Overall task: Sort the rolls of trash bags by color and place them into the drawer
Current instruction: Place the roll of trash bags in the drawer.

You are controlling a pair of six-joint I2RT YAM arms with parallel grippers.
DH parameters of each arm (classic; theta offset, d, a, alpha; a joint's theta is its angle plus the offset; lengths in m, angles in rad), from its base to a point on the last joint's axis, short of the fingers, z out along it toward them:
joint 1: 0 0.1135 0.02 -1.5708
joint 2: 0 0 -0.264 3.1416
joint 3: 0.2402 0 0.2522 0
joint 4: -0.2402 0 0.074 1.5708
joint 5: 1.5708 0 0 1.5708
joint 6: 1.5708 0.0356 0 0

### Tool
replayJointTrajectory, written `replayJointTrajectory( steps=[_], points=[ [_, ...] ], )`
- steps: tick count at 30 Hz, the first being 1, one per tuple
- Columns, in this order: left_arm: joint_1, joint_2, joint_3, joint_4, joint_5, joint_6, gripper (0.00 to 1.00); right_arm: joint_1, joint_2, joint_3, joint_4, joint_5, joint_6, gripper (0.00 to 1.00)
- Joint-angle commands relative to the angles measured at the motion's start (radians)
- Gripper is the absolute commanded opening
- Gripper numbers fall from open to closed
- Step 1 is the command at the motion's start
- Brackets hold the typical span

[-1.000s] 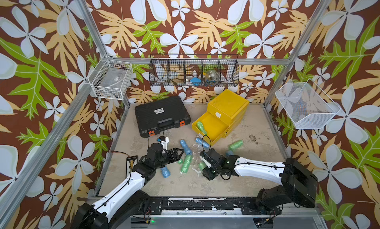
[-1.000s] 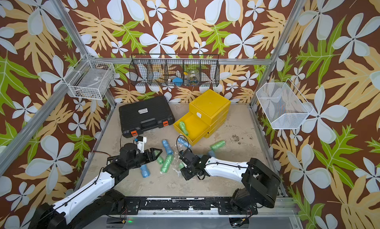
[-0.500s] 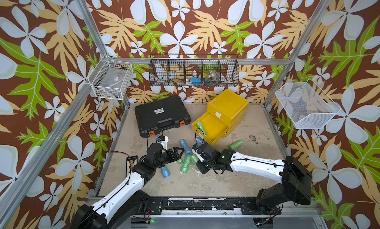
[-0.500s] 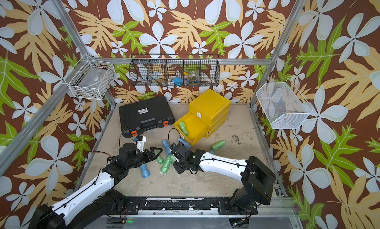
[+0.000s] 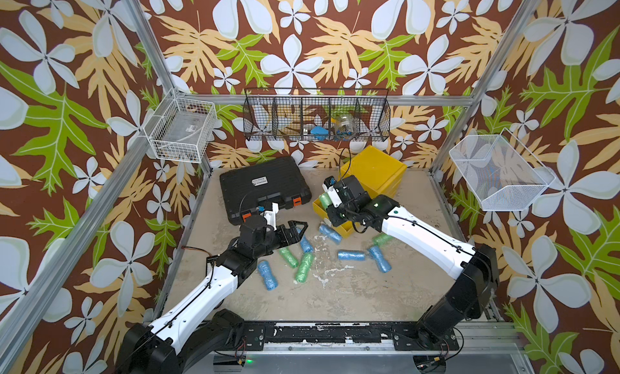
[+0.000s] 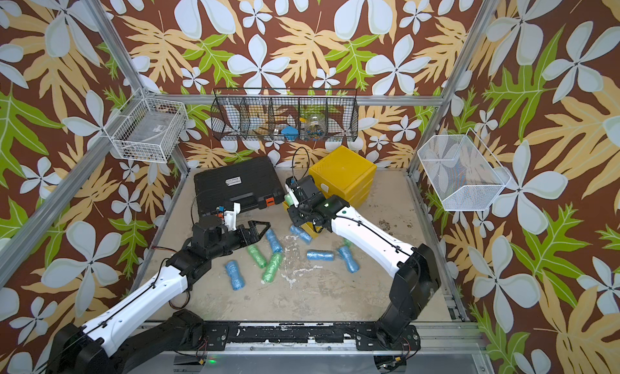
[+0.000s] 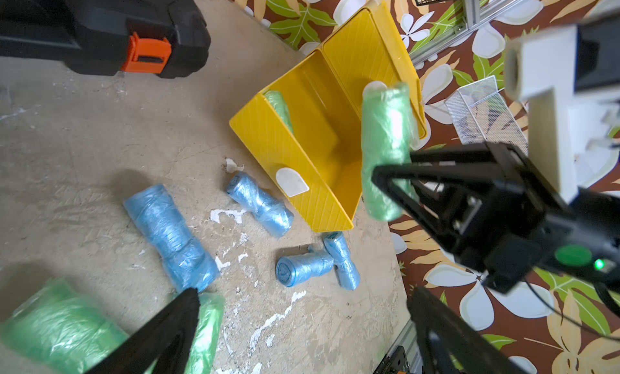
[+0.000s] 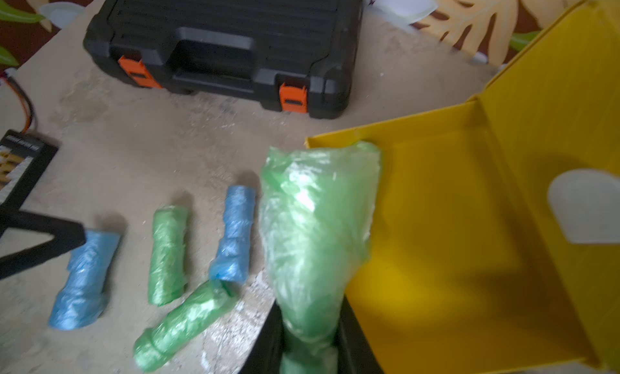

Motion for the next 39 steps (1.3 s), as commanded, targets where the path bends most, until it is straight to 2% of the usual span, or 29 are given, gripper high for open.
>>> replayJointTrajectory(
  steps=[1, 6, 13, 18, 22, 31, 36, 39],
  points=[
    [0.003, 0.009, 0.012, 0.010, 0.021, 0.018, 1.00, -0.041, 0.058, 0.078, -0.053, 0.044, -0.080, 0.23],
    [0.002, -0.008, -0.020, 0.016, 0.020, 0.009, 1.00, -0.091, 0.161, 0.157, -0.081, 0.048, -0.120, 0.24],
    [0.002, -0.048, -0.072, 0.014, 0.013, -0.005, 1.00, -0.133, 0.241, 0.152, -0.063, 0.012, -0.108, 0.28],
    [0.002, -0.056, -0.091, 0.003, 0.014, -0.003, 1.00, -0.141, 0.269, 0.155, -0.054, 0.001, -0.099, 0.45],
    [0.002, -0.060, -0.100, -0.002, 0.002, -0.003, 1.00, -0.141, 0.262, 0.165, -0.049, 0.002, -0.093, 0.56],
    [0.003, -0.055, -0.088, -0.048, -0.061, 0.037, 0.99, -0.129, 0.147, 0.145, -0.041, -0.067, -0.041, 0.59],
    [0.008, -0.056, -0.101, -0.048, -0.077, 0.041, 0.98, -0.057, 0.077, 0.084, -0.028, -0.074, -0.013, 0.61],
    [0.041, -0.058, -0.113, -0.050, -0.072, 0.054, 0.98, 0.001, 0.061, 0.043, -0.010, -0.078, 0.014, 0.64]
  ],
)
